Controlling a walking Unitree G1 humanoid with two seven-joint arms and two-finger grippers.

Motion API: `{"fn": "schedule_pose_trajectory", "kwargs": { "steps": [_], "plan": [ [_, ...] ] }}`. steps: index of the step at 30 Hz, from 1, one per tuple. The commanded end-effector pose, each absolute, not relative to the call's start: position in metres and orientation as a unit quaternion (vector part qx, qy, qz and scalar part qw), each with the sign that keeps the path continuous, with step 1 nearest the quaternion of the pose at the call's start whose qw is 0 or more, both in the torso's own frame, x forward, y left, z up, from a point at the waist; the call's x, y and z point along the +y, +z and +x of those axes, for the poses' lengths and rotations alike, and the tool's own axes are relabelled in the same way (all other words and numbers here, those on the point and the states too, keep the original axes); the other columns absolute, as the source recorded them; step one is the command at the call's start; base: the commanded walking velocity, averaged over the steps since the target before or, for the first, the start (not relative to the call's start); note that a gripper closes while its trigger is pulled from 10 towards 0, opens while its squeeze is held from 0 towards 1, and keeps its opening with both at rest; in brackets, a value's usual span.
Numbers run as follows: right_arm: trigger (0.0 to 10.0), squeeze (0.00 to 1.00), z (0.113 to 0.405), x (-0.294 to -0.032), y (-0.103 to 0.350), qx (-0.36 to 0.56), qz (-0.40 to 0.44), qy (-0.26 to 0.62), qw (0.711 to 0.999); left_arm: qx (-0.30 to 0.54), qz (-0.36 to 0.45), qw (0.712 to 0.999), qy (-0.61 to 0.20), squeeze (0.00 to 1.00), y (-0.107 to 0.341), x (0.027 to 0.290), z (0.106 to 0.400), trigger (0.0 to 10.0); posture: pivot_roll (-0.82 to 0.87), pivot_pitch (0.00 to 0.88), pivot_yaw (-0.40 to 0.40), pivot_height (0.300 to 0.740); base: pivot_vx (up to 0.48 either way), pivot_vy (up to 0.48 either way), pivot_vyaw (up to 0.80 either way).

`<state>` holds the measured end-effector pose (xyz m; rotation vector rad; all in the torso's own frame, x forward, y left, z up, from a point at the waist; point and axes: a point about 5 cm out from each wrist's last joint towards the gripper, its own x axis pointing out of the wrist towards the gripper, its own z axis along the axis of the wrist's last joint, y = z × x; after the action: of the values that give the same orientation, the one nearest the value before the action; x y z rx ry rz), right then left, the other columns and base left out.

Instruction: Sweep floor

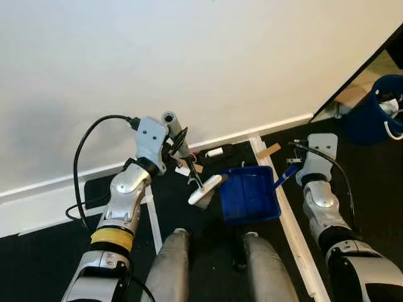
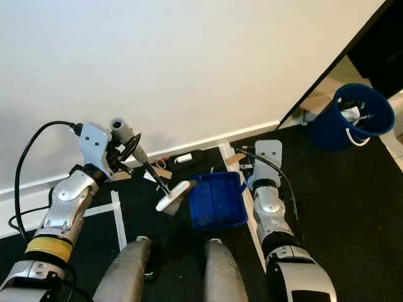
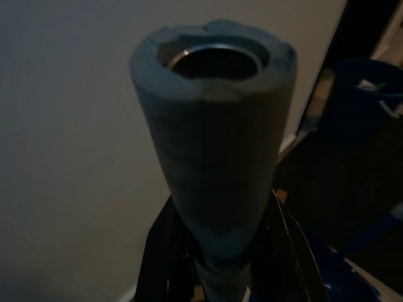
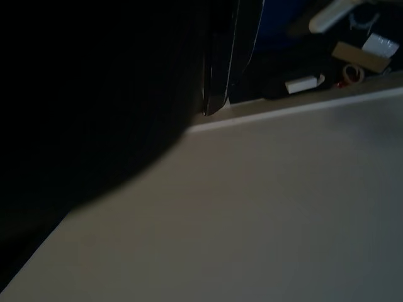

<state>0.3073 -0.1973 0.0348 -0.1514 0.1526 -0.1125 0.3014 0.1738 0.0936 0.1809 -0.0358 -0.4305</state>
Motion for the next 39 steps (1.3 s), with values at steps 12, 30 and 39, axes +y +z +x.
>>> {"fn": "schedule_pose_trajectory", "kwargs": {
  "steps": [12,30,39],
  "plan": [
    [10.0,0.00,0.275,-0.206,-0.009,0.209,-0.070,-0.074,0.973,0.025,0.098,0.988,-0.114,0.00,0.085,0.211,0.301,10.0,0.11,0.169,-0.024,0.740,0.000,0.000,0.00],
    [10.0,0.00,0.274,-0.226,-0.006,0.208,-0.020,-0.123,0.970,-0.035,0.033,0.998,-0.032,0.00,0.121,0.219,0.331,10.0,0.12,0.245,-0.012,0.740,0.000,0.000,0.00],
    [10.0,0.00,0.278,-0.241,0.001,0.194,0.021,-0.169,0.966,-0.091,0.021,0.995,-0.036,0.00,0.159,0.227,0.346,10.0,0.13,0.233,0.006,0.740,0.000,0.000,0.00]
  ]
}}
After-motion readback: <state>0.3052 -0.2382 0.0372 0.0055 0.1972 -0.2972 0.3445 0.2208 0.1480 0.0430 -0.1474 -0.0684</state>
